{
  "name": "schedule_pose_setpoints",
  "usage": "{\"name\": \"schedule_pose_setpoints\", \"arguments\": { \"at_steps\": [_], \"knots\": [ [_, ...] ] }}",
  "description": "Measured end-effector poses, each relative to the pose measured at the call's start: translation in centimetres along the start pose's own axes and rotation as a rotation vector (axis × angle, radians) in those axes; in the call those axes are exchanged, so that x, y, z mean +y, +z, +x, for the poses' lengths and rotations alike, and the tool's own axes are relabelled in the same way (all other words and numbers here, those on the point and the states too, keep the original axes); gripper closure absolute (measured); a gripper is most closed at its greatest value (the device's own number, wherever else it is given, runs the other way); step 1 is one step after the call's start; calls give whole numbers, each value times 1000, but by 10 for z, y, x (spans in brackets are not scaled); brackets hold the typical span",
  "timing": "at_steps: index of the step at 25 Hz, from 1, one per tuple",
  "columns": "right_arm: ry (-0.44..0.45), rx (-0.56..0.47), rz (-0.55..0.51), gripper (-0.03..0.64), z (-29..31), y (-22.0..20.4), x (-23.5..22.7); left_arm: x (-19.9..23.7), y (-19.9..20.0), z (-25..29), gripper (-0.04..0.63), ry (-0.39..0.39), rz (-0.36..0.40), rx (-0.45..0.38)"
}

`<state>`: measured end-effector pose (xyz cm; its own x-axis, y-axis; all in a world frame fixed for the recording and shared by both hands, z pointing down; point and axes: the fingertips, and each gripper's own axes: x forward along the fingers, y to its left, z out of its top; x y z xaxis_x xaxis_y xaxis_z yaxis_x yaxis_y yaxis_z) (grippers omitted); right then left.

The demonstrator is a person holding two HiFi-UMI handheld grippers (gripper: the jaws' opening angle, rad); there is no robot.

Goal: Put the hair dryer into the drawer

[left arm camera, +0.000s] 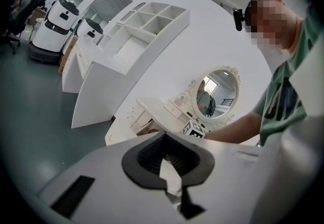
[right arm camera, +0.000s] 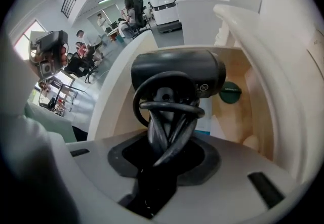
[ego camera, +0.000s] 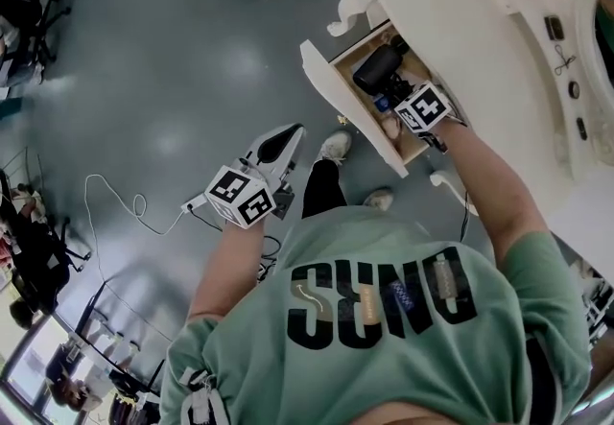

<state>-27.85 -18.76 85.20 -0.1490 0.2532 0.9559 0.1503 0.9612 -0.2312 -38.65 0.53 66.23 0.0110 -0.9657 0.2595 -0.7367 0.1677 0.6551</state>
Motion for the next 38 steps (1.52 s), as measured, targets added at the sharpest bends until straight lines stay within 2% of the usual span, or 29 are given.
{"name": "schedule_pose_setpoints", "arguments": {
  "at_steps": [8,11,15,18,20,26,30,34,38],
  "knots": [
    [-27,59,-48,472,33,-4,1,9,-14,-1,591,0,-31,46],
    [-86,76,-109,462,41,-11,-7,8,-18,4,591,-13,-31,62],
    [-118,32,-100,386,42,-7,-12,8,-22,7,591,-27,-31,80],
    [-129,-29,-128,310,32,6,-14,5,-22,11,591,-37,-25,85],
    [-132,-69,-124,295,23,8,-14,2,-21,13,591,-46,-19,89],
    [-97,-254,-25,296,-28,12,1,-16,-12,23,591,-84,9,94],
    [-82,-384,19,311,-84,4,16,-47,0,35,591,-131,53,99],
    [-118,-522,79,348,-152,-14,16,-91,10,53,591,-201,100,104],
    [-165,-687,191,377,-226,-48,8,-142,18,76,591,-290,166,116]
  ]
}}
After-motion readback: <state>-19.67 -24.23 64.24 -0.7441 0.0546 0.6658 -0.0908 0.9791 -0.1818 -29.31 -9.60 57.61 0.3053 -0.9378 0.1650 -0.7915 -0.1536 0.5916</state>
